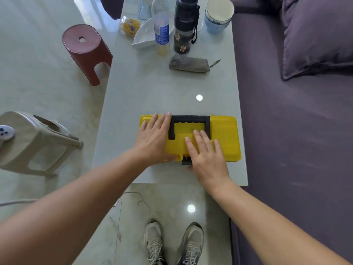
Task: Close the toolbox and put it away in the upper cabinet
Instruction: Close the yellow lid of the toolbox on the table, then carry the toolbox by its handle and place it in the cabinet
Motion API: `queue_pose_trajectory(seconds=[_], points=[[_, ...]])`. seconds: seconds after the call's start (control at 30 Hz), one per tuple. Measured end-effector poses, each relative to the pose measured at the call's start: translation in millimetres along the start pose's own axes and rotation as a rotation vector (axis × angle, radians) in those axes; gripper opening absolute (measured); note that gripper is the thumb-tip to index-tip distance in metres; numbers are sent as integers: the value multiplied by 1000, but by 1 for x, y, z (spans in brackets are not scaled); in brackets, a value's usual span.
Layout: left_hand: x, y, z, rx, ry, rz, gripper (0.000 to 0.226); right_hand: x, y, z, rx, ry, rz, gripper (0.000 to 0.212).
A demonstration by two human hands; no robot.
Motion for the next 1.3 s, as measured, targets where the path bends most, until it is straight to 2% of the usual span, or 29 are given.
queue_pose_trajectory(seconds=[0.07, 0.13, 0.3, 0.37, 0.43, 0.6, 0.7, 0.8, 0.9, 0.97, 1.03, 1.13, 1.3], points=[[5, 3, 0, -5, 26, -33, 144, -1, 1, 1, -17, -35, -126, 48], [10, 9, -3, -6, 69, -38, 147, -3, 1, 1, -23, -45, -219, 40], [11, 20, -7, 12, 143, 9, 140, -16, 5, 0, -31, -63, -331, 39], [10, 22, -7, 8, 152, 13, 135, -22, 7, -1, -50, -71, -359, 46], [11, 23, -7, 1, 168, 12, 134, -25, 8, 0, -65, -59, -353, 55], [19, 31, -12, 17, 210, 70, 131, -14, 8, 0, -110, 39, -263, 55], [23, 41, -19, 25, 90, 90, 107, -6, 3, 0, -104, 154, -158, 74], [21, 44, -35, -29, -20, 110, 85, 0, -17, -2, -148, 395, -195, 78], [28, 42, -42, -43, -107, -34, 57, 1, -49, -9, -363, 672, -349, 67], [37, 37, -48, -58, -146, -145, 38, -4, -65, -14, -528, 760, -382, 66], [43, 31, -57, -109, -143, -163, 34, -8, -69, -13, -557, 732, -337, 68], [40, 28, -77, -205, -62, -23, 26, -11, -66, -4, -488, 680, -223, 74], [39, 20, -90, -169, -38, 100, 15, -11, -69, 6, -431, 497, -64, 84]])
Point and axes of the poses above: each hand's wrist, its own y-axis towards the middle knuckle, its own x-axis out of the back of the hand, z = x × y, the point moved 5 cm from there along y, towards the middle knuckle, and after that the axes turned 2 degrees about x, right-handed, at the moved point
